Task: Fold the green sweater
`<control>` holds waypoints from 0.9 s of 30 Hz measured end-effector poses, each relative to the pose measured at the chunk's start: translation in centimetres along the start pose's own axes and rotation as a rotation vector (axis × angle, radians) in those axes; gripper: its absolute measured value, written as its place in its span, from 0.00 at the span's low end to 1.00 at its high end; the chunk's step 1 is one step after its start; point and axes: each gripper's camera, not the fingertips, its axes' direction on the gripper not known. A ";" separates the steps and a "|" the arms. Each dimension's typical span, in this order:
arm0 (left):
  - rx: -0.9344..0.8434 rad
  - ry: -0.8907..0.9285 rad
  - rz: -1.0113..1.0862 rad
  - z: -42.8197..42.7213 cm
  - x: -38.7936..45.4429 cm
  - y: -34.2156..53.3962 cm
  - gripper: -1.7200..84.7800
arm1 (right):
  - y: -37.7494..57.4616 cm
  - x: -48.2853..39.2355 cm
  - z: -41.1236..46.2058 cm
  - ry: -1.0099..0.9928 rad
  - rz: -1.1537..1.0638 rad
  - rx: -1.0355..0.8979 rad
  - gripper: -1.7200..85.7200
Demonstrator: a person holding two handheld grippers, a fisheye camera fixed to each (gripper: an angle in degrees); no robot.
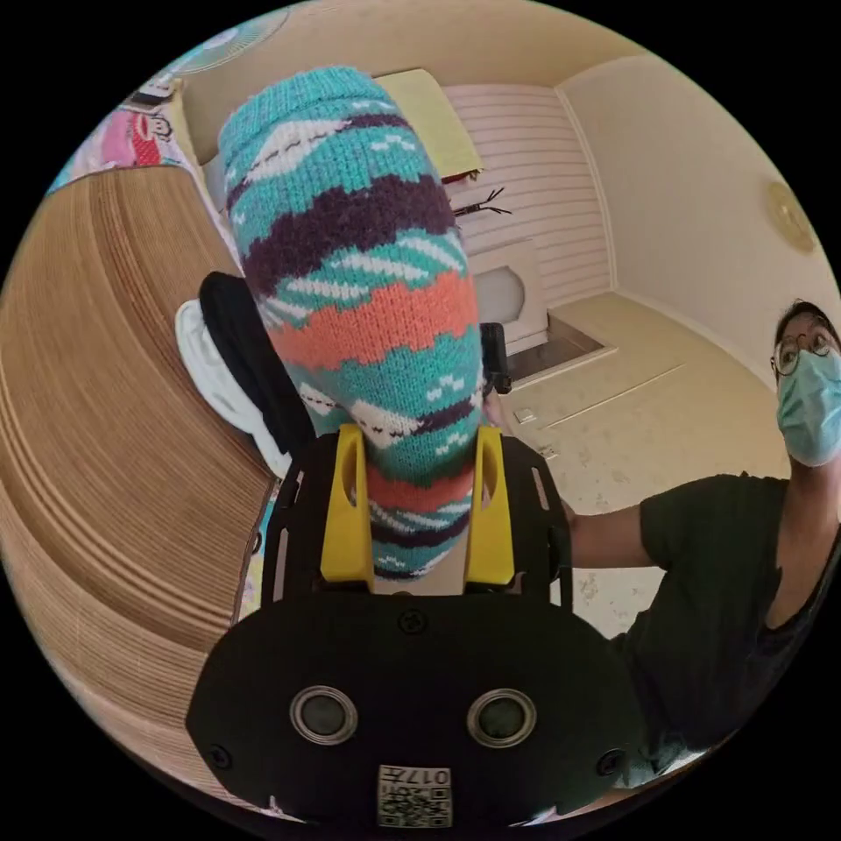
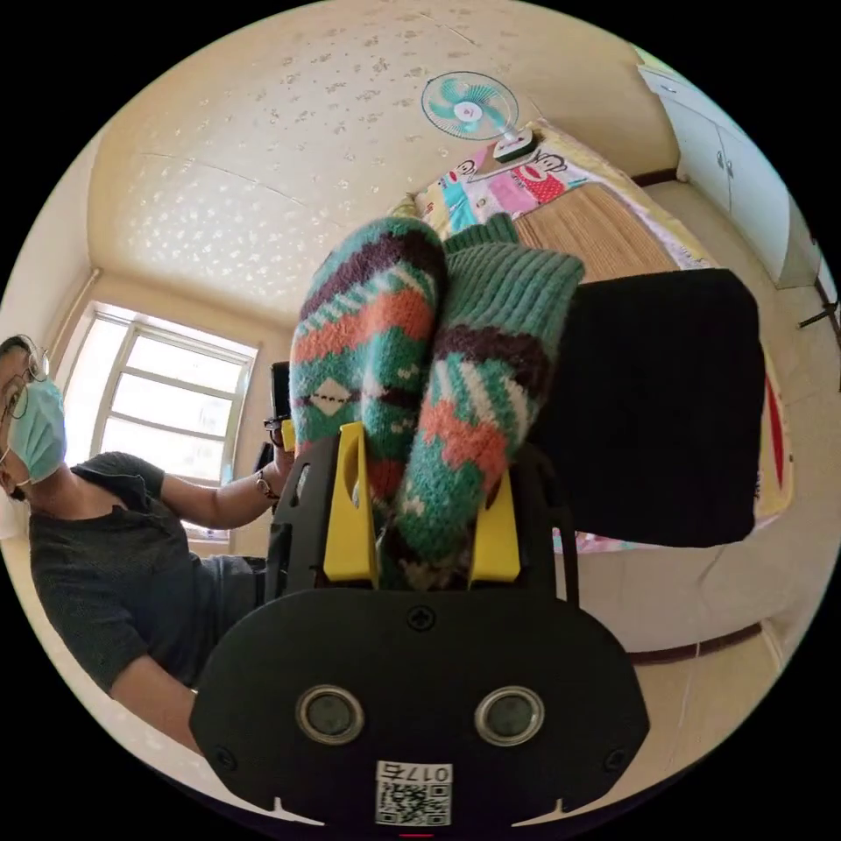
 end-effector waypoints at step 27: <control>0.091 -0.904 -0.839 -33.9 24.1 47.4 0.09 | 18.6 -28.6 11.5 0.665 0.492 0.512 0.03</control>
